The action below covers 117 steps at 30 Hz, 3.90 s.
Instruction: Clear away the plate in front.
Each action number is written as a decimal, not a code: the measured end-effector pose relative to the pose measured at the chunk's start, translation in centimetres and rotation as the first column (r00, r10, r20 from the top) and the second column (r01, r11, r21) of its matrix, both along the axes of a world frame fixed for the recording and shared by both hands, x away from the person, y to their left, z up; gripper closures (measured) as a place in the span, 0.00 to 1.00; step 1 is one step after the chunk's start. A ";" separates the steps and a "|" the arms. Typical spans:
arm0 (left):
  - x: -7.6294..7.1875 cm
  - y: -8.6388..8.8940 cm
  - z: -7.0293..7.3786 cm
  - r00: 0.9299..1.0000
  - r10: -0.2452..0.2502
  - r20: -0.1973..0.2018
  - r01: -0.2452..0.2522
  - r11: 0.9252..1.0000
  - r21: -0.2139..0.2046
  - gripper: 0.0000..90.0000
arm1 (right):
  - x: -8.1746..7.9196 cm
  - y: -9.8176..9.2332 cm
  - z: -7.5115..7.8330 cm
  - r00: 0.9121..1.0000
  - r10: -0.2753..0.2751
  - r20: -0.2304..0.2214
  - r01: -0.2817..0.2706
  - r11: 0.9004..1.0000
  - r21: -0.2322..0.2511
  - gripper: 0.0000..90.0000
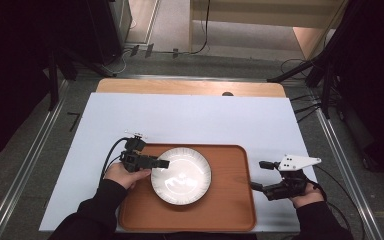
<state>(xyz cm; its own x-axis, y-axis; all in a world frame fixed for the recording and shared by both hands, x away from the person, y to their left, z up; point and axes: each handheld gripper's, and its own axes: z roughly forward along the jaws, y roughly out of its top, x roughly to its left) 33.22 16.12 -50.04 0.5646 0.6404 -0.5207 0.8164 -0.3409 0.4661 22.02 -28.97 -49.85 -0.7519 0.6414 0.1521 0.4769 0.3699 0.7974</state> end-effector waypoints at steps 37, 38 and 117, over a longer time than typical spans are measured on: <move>-1.9 2.6 3.1 0.984 -0.085 0.159 0.066 0.990 0.121 0.30 | -0.2 -0.3 -0.1 1.000 -0.014 -0.010 0.014 1.000 -0.001 0.21; -2.0 2.9 3.2 0.981 -0.094 0.169 0.074 0.990 0.120 0.30 | -0.2 -0.3 -0.1 1.000 -0.012 -0.012 0.012 1.000 -0.002 0.21; -5.1 14.5 2.9 0.910 -0.009 0.414 -0.057 0.987 0.148 0.25 | -0.3 -0.5 -0.2 0.999 -0.022 -0.026 0.021 1.000 -0.014 0.21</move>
<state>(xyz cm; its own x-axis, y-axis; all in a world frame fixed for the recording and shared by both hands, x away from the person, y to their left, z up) 28.13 30.58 -47.18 0.6908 0.7094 -0.1394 0.5715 -0.4178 0.7063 21.76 -29.48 -50.07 -0.7338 0.6595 0.1629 0.5056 0.3700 0.7794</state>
